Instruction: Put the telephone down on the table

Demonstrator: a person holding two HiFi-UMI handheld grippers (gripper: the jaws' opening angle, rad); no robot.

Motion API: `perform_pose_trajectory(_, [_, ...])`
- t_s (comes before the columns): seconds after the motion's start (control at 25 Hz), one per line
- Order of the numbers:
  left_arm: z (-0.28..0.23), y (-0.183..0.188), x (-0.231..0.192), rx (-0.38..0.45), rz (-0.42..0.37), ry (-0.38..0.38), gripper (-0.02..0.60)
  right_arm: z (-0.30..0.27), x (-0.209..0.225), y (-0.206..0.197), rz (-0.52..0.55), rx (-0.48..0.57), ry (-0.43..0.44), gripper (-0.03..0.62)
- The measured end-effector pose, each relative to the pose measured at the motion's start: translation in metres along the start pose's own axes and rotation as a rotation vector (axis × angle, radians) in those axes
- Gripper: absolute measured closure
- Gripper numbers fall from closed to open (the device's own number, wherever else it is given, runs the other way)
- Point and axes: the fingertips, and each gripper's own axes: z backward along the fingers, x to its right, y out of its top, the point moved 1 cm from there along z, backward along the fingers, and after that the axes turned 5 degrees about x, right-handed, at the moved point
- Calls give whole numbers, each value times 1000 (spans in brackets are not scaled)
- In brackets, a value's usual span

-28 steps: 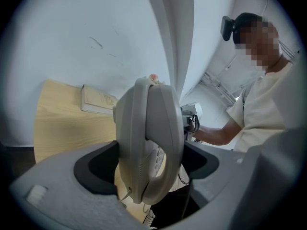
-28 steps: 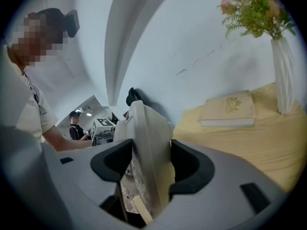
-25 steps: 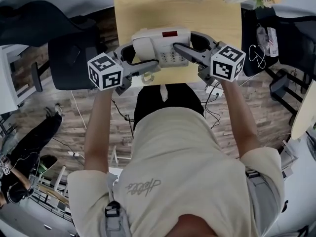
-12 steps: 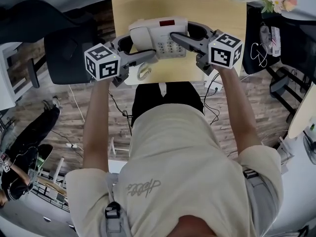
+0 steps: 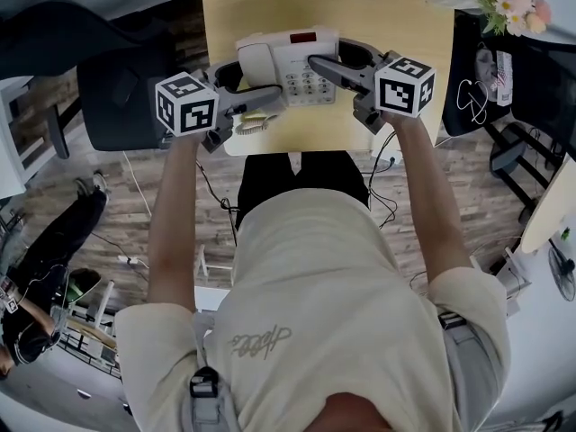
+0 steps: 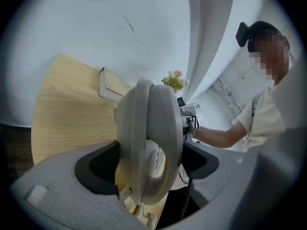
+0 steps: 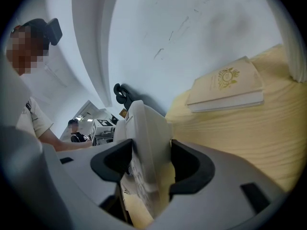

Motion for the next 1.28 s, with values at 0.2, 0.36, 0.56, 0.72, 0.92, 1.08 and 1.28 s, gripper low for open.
perform_pose_trajectory(0.2, [-3,-6,-9,-21,27,1,189,-5,9,-9,-38,-13,-7,341])
perform_pose_trajectory(0.36, [-3,-7,-19,-46,40,4,187,-12,16,-12,-68,-25,-13,341])
perform_pose_trajectory(0.56, [-8,-10,-26,-62,79,-5,189,-14,26,-18,-113,-22,-26,341])
perform_pose_trajectory(0.72, [-11,-8,-29,-59,105,-6,189,-14,32,-19,-144,-8,-31,341])
perform_pose_trajectory(0.92, [-17,-4,-39,-60,144,-2,187,-16,46,-18,-180,-1,-39,341])
perform_pose_trajectory(1.08, [-21,-3,-45,-50,185,10,187,-19,54,-19,-202,-5,-44,341])
perform_pose_trajectory(1.28, [-25,0,-50,-45,207,31,187,-22,63,-20,-229,-3,-38,341])
